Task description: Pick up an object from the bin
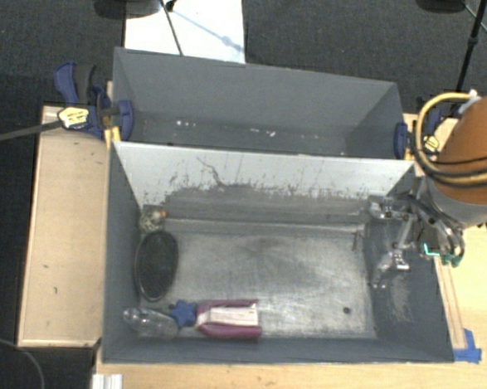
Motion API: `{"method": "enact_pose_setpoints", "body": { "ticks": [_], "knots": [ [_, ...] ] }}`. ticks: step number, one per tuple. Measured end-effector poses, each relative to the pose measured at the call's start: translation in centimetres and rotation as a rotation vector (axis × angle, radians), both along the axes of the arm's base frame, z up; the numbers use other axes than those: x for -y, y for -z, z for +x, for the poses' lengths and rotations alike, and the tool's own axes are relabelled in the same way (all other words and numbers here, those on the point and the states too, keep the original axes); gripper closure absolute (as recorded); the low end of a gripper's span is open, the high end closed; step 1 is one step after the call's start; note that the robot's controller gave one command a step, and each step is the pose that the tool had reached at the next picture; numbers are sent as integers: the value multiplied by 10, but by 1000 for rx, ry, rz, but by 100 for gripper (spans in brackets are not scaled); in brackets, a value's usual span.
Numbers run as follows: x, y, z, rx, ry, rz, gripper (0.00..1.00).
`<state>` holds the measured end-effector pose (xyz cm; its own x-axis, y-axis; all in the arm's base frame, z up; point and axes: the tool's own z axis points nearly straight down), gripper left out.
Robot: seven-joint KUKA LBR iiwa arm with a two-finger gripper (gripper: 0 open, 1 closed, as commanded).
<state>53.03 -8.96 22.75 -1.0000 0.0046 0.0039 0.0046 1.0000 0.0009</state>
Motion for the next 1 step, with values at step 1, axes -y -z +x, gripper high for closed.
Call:
{"method": "enact_pose_setpoints", "body": {
  "ticks": [1],
  "knots": [
    [36,119,-31,-2,-111,1,0]
  ]
}}
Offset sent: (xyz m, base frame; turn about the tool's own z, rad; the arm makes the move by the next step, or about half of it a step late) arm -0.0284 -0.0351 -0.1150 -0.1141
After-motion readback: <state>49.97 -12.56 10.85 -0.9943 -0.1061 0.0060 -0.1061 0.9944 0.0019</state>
